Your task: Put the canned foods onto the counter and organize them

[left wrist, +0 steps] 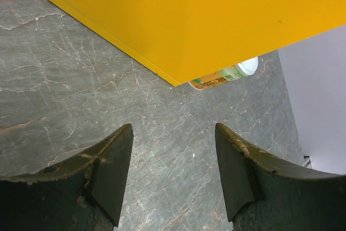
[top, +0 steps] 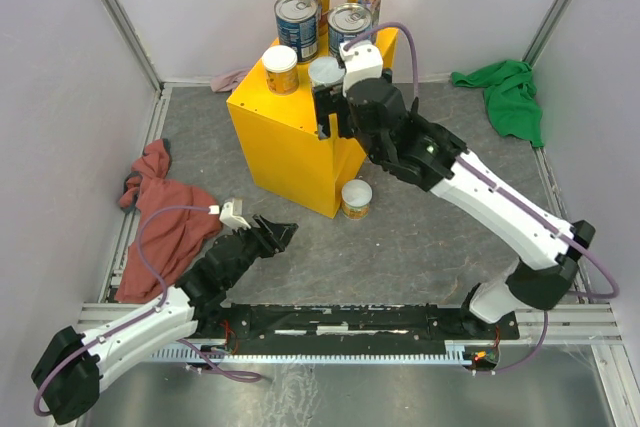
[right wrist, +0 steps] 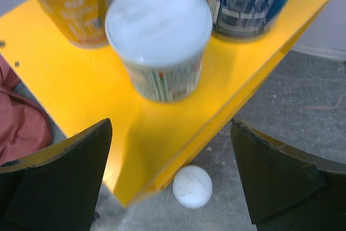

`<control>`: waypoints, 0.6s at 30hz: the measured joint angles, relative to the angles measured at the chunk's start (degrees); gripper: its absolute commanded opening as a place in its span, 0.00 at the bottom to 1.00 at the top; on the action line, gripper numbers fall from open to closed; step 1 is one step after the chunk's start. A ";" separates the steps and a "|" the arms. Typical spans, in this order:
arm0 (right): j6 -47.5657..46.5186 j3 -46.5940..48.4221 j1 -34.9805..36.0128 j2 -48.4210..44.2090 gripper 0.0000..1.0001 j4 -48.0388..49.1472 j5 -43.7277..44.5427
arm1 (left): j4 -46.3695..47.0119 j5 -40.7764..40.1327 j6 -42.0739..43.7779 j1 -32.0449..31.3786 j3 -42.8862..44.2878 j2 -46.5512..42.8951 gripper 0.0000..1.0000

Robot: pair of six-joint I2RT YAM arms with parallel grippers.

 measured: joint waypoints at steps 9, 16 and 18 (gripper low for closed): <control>1.88 -22.36 5.22 -17.11 0.97 4.39 3.32 | -1.66 -0.11 0.00 0.00 0.09 -0.83 0.69; 6.27 -37.33 6.86 -28.11 0.97 5.92 6.25 | -2.14 -0.33 0.00 0.00 0.09 -0.83 0.69; 7.96 -41.40 6.93 -30.16 0.97 6.56 6.54 | -2.14 -0.50 -0.02 0.00 0.09 -0.83 0.69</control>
